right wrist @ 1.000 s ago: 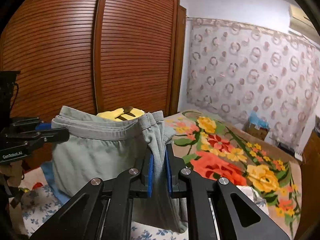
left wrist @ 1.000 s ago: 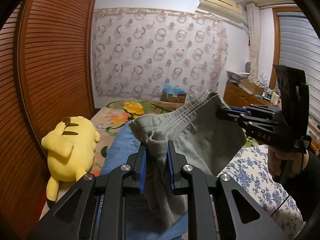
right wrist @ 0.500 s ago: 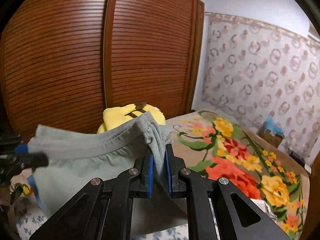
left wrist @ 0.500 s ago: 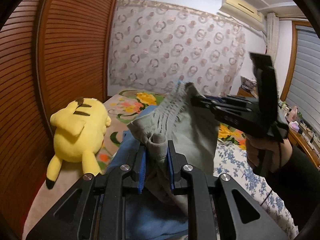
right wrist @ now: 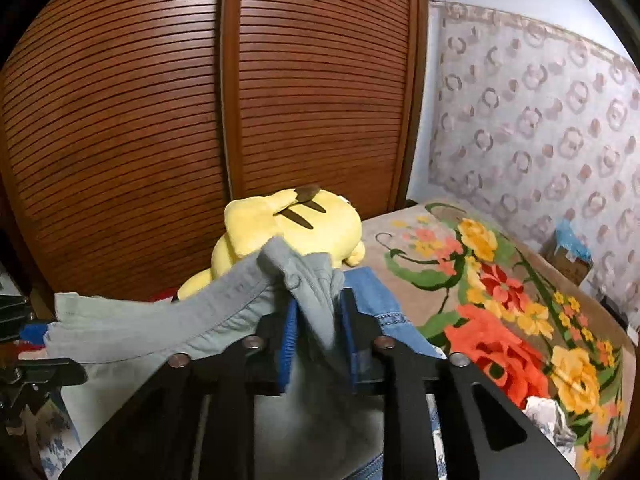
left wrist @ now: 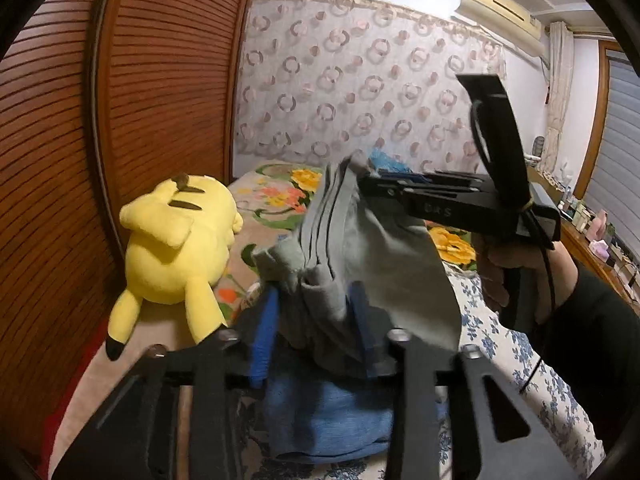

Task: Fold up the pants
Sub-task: 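Lower the shorts onto the folded denim and open both tools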

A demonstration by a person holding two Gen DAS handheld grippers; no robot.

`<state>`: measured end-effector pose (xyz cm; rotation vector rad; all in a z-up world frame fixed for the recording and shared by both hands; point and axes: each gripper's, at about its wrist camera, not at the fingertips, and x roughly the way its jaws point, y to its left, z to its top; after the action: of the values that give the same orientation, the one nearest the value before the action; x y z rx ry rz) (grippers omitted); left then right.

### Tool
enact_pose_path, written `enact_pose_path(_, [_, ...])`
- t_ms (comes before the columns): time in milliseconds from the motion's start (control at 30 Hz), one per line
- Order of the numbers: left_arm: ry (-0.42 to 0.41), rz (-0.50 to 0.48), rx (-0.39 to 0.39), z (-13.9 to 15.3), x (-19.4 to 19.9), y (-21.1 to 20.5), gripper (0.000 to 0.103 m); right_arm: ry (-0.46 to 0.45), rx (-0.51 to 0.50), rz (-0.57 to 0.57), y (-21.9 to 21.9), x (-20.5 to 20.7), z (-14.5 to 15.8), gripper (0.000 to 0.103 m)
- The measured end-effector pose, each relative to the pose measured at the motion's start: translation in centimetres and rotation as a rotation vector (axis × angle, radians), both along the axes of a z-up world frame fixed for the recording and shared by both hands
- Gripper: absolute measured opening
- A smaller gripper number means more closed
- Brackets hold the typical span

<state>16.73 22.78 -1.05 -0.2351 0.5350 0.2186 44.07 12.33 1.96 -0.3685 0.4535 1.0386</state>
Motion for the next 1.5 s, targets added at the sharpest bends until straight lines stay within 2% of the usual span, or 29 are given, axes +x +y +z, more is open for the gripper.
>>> enact_pose_path(67, [-0.025, 0.002, 0.003, 0.4, -0.3, 0.0, 0.053, 0.019, 0.009, -0.012, -0.7, 0.1, 0.4, 0.035])
enact_pose_path(133, [-0.039, -0.007, -0.004, 0.6, -0.5, 0.1, 0.054, 0.060, 0.022, -0.017, -1.6, 0.2, 0.7, 0.035])
enact_pose_path(300, [-0.038, -0.042, 0.012, 0.7, -0.2, -0.7, 0.055, 0.073, 0.052, -0.057, -4.3, -0.1, 0.8, 0.035])
enact_pose_path(500, [0.026, -0.020, 0.062, -0.5, 0.6, -1.0, 0.056, 0.086, 0.003, -0.138, -4.3, 1.0, -0.8, 0.035])
enact_pose_path(667, [0.091, -0.010, 0.020, -2.5, 0.9, 0.2, 0.056, 0.208, 0.040, -0.202, -3.3, 3.1, -0.9, 0.035])
enact_pose_path(833, [0.102, -0.009, 0.020, -3.0, 0.5, -0.2, 0.056, 0.208, 0.030, -0.216, -2.3, 3.3, -1.2, 0.035])
enact_pose_path(1033, [0.100, -0.004, 0.032, -2.6, -0.3, -0.7, 0.056, 0.175, 0.035, -0.226, -3.1, 1.2, -0.7, 0.035])
enact_pose_path(1300, [0.097, 0.010, 0.058, -1.7, -2.5, -1.1, 0.056, 0.151, 0.058, -0.182, -4.8, -3.5, 0.2, 0.036])
enact_pose_path(1367, [0.097, 0.010, 0.062, -1.5, -3.0, -1.1, 0.056, 0.148, 0.054, -0.165, -5.0, -4.5, 0.2, 0.039])
enact_pose_path(1433, [0.098, 0.009, 0.064, -1.4, -3.5, -1.2, 0.060, 0.147, 0.051, -0.149, -5.2, -5.8, 0.0, 0.041])
enact_pose_path(1500, [0.095, 0.001, 0.065, -1.2, -4.0, -1.4, 0.075, 0.148, 0.046, -0.135, -5.4, -6.8, -0.2, 0.041])
